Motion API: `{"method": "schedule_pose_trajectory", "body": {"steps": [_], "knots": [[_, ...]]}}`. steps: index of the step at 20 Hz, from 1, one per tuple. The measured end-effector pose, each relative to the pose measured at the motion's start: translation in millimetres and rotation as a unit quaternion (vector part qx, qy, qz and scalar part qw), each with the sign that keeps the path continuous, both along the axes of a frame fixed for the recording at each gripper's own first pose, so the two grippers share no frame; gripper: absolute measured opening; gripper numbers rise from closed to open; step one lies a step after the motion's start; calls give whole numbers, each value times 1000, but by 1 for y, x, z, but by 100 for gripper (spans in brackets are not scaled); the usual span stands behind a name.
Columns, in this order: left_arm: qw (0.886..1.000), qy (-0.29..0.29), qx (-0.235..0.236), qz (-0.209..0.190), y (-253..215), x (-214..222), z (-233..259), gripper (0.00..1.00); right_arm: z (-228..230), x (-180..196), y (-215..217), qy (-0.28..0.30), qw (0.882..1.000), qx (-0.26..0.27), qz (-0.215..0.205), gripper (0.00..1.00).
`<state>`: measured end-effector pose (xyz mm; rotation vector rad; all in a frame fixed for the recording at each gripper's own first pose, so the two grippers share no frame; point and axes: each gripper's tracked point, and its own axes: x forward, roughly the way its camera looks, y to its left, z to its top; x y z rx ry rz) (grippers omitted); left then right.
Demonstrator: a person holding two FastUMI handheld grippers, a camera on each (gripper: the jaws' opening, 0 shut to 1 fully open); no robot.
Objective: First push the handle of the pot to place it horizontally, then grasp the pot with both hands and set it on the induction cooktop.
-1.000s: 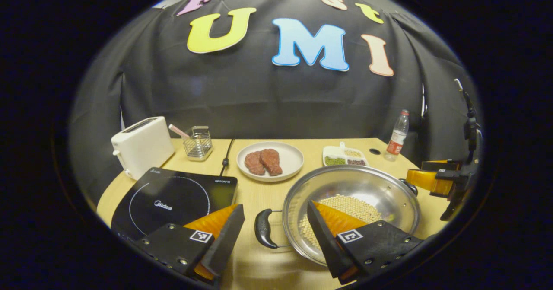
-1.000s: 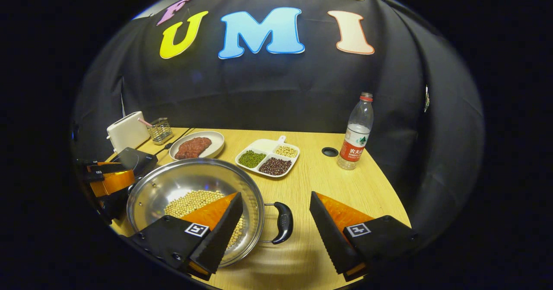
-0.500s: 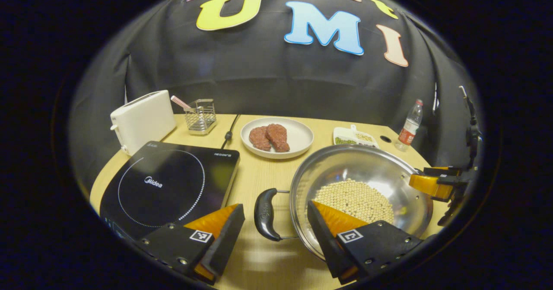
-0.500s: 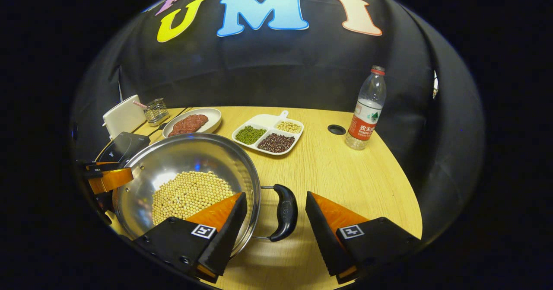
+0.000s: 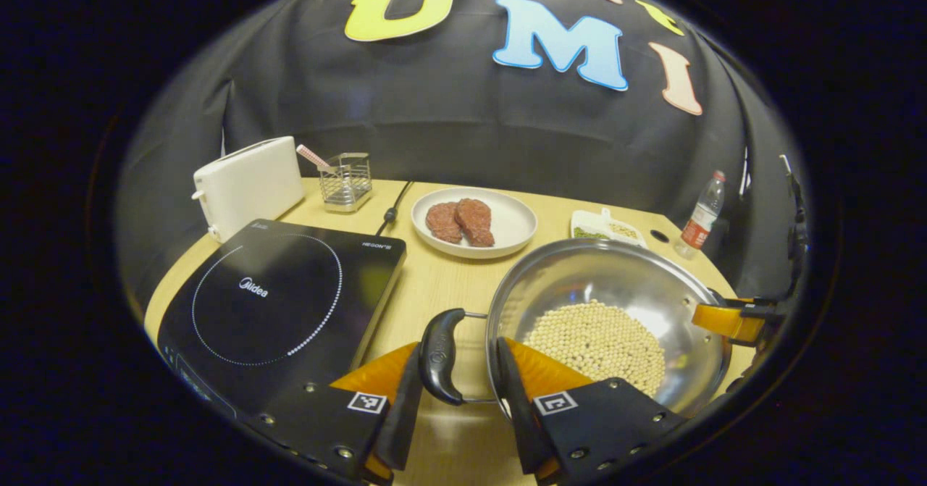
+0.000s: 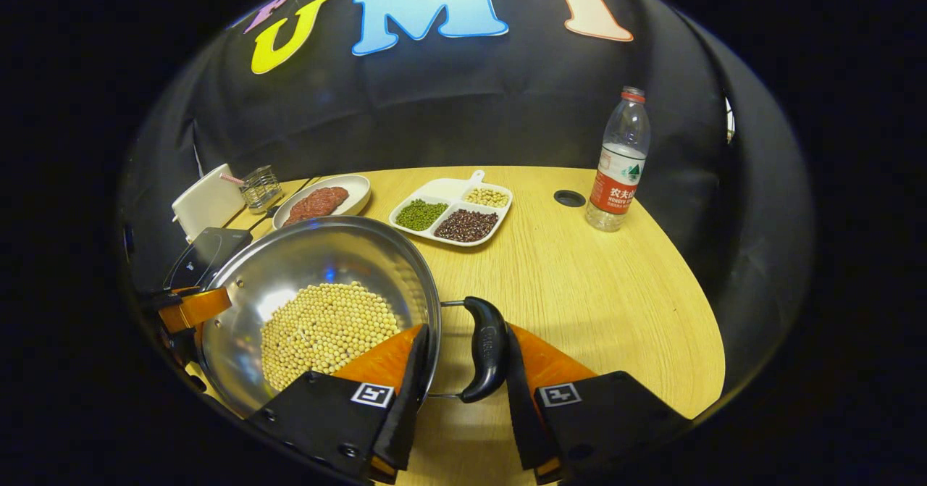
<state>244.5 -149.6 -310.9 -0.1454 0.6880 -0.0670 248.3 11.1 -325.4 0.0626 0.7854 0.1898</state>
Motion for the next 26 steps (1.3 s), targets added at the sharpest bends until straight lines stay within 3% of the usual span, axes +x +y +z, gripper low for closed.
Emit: {"method": "schedule_pose_trajectory", "body": {"steps": [1, 2, 3, 17, 19, 21, 22, 23, 25, 26], "knots": [[1000, 6, 2, -3, -1, -3, -1, 59, 4, -2, -2, 1, 1000, 0, -1, 58], [1000, 11, 3, -6, -1, -2, -2, 56, 2, -1, -2, 2, 1000, -2, -2, 51], [1000, 10, 5, -6, 0, -1, 1, 55, 4, -1, -1, 1, 1000, -3, -4, 50], [1000, -14, -3, -20, 27, 3, 39, 53, 52, -21, 20, -17, 999, -13, -32, 53], [1000, -17, -5, -23, 38, 5, 46, 50, 58, -25, 28, -18, 999, -12, -38, 50], [1000, -18, -2, -21, 51, 6, 49, 50, 62, -28, 39, -17, 999, -9, -40, 50], [1000, -20, 1, -22, 57, 6, 51, 55, 63, -28, 45, -16, 999, -8, -41, 50], [1000, -20, 3, -22, 63, 7, 53, 53, 67, -28, 51, -17, 999, -7, -41, 53], [1000, -21, 2, -20, 77, 9, 56, 50, 73, -29, 64, -20, 999, -6, -40, 50], [1000, -21, 1, -19, 84, 9, 57, 55, 75, -29, 70, -21, 999, -5, -40, 53]]}}
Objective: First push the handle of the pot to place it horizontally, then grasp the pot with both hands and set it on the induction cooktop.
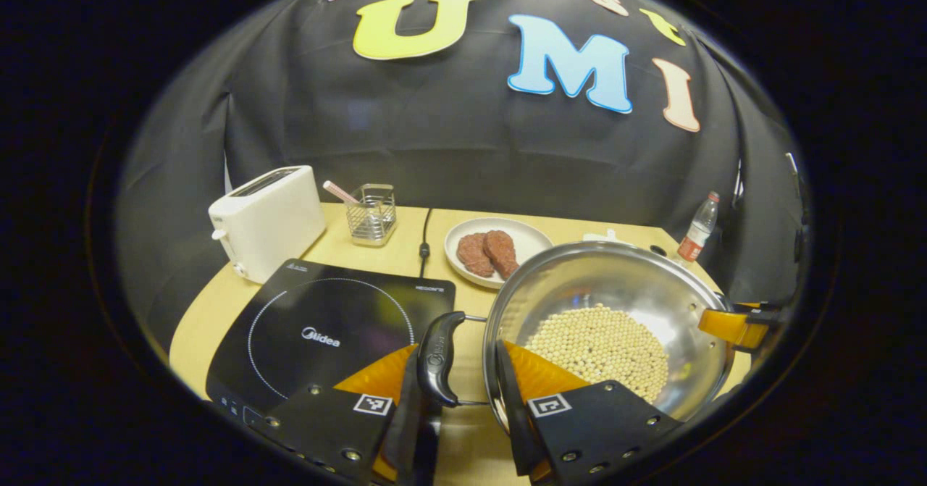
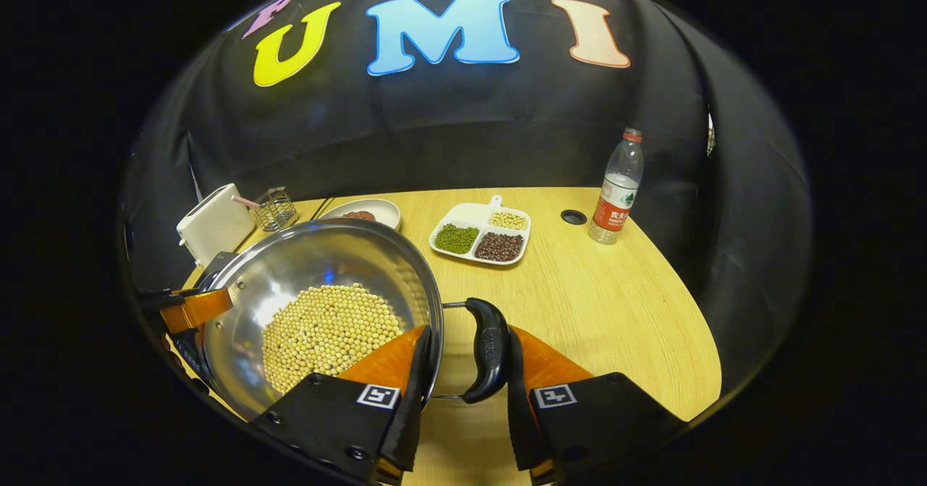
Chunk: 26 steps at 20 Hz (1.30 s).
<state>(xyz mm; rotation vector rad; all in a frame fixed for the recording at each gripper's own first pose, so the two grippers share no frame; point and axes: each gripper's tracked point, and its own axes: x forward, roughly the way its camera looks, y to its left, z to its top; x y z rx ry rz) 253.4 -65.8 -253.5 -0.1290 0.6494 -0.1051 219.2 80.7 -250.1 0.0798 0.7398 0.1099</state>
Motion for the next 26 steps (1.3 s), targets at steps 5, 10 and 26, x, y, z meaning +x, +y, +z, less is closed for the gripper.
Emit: {"method": "schedule_pose_trajectory", "body": {"steps": [5, 10, 26], "knots": [[1000, -7, 7, 1, 38, 7, 5, 49, 11, 0, 36, -2, 1000, 6, 1, 50], [1000, -6, 4, 12, 77, 9, 3, 55, 22, 3, 72, -9, 1000, 4, 11, 50], [1000, -7, 20, 23, 186, 27, -7, 53, 28, 10, 178, -9, 999, 37, 19, 50]]}}
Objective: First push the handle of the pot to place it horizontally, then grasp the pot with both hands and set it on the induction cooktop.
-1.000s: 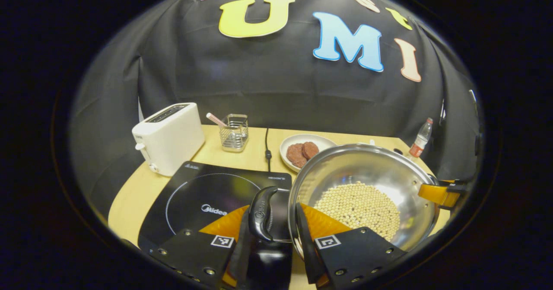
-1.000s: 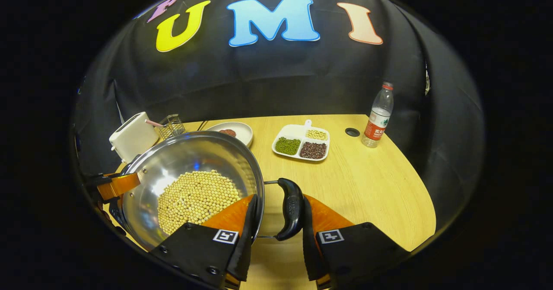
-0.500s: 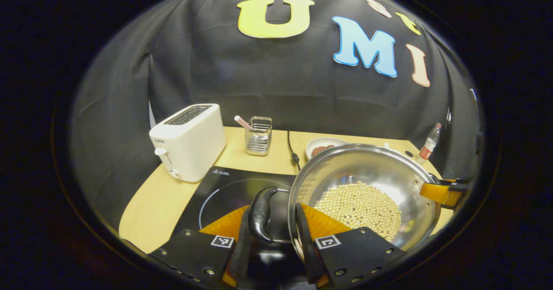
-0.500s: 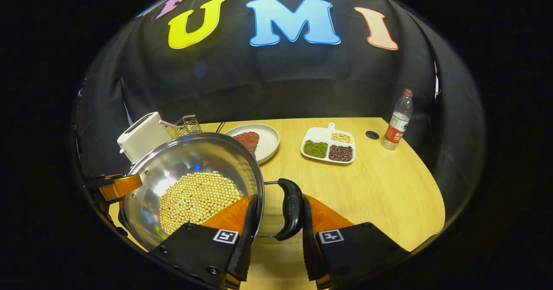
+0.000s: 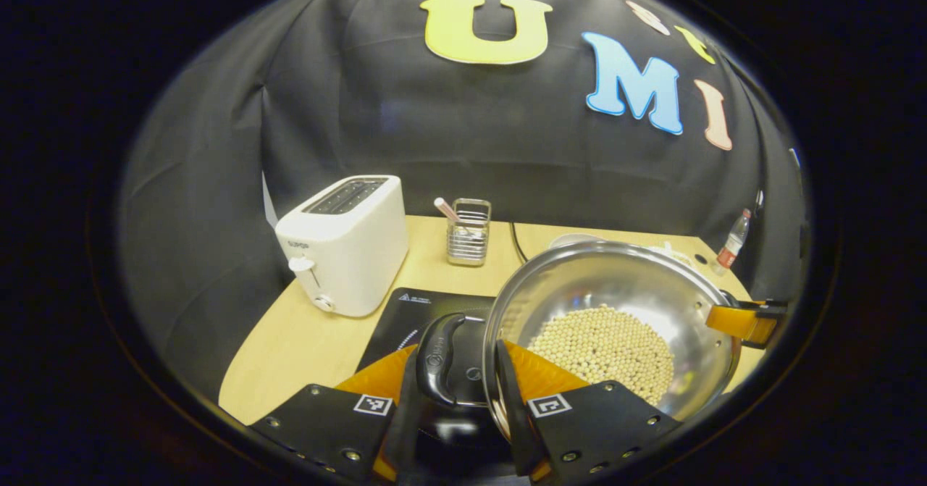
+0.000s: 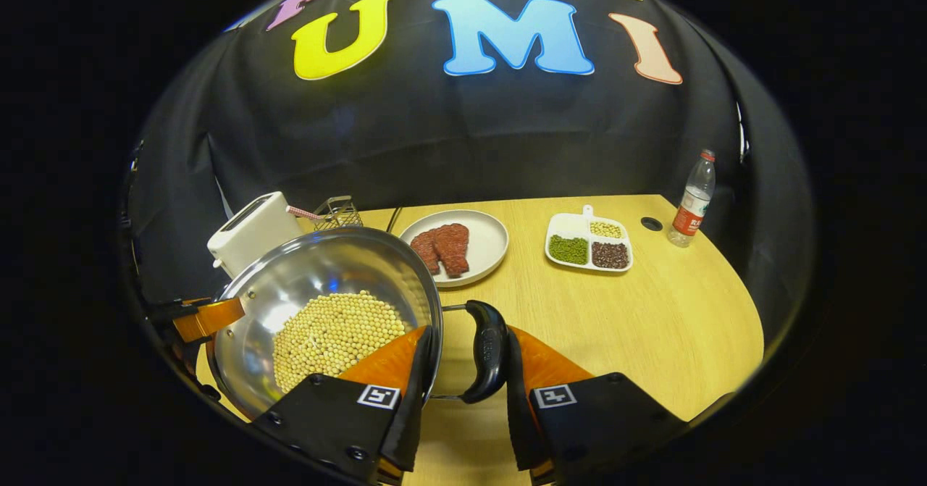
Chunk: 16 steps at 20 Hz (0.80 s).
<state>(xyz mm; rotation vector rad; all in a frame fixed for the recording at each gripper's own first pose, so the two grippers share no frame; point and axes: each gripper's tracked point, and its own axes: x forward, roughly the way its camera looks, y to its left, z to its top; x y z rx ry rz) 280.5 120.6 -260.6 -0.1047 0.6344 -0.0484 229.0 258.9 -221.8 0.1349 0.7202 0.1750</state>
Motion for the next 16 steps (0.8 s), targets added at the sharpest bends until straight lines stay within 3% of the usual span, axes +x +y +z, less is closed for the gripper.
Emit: {"method": "schedule_pose_trajectory", "body": {"steps": [16], "knots": [[1000, 8, 14, 21, 85, 13, -19, 55, -9, 6, 80, 8, 1000, 9, 25, 53]]}}
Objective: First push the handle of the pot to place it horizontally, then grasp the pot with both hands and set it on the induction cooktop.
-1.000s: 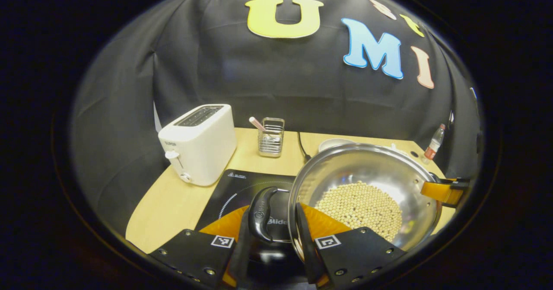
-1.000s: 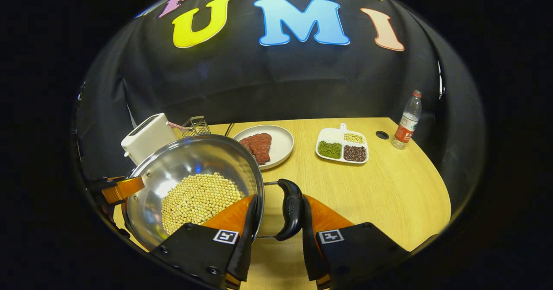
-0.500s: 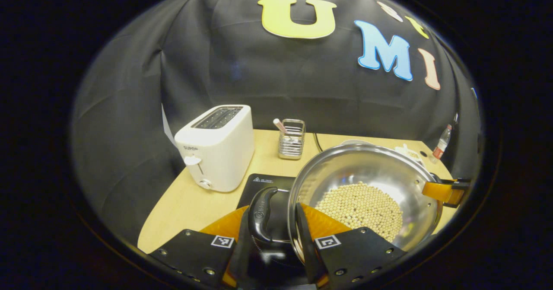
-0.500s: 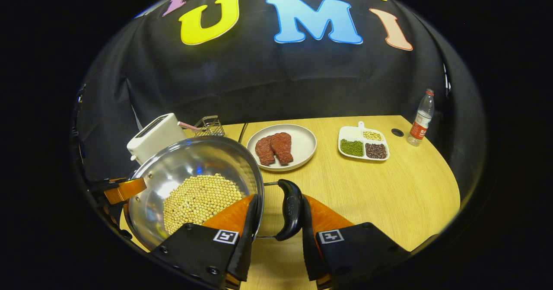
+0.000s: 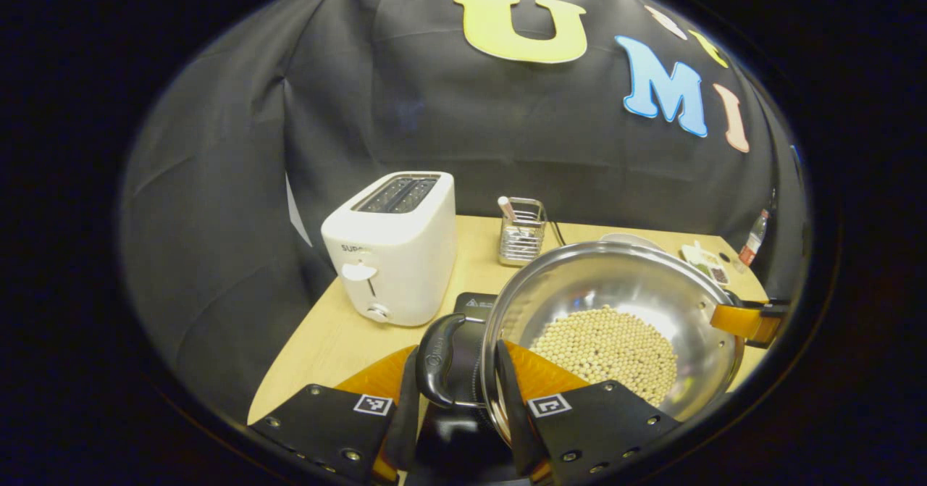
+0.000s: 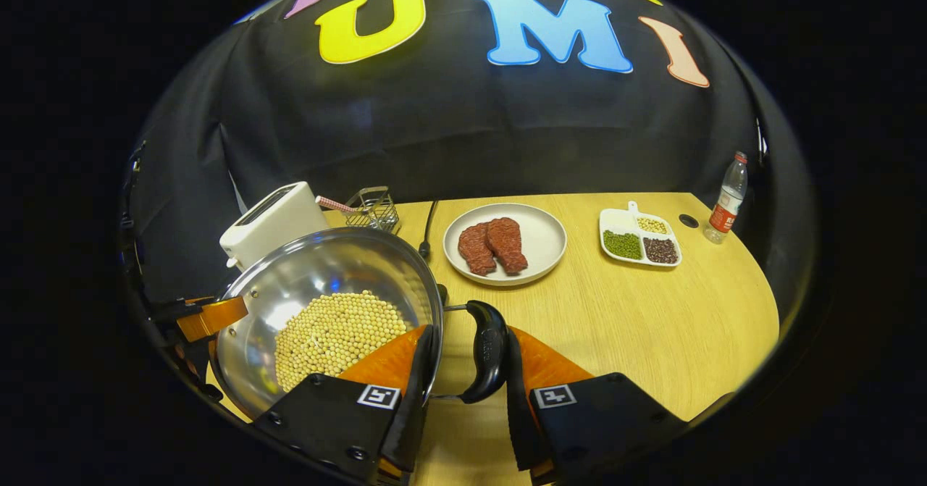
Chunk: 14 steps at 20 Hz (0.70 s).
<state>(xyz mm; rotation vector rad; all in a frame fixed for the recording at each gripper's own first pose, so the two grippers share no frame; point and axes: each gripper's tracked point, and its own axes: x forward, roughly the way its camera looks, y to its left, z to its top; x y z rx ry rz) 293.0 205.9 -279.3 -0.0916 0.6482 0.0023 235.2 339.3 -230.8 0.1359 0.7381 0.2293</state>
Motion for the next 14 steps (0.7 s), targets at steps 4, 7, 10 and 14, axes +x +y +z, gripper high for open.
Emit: {"method": "schedule_pose_trajectory", "body": {"steps": [4, 7, 10, 14], "knots": [[1000, 10, -5, 2, 8, 0, -12, 53, -8, -4, 8, 9, 1000, -1, 3, 53], [1000, 5, -9, 4, 8, 0, -16, 50, -9, -3, 8, 9, 1000, -4, 3, 49], [1000, -4, 1, 13, 13, 0, -15, 57, -7, -4, 12, 4, 1000, 5, 14, 58], [996, -75, 29, 29, 16, 2, 40, 90, 49, 4, -8, -86, 996, 10, 1, 98]]}}
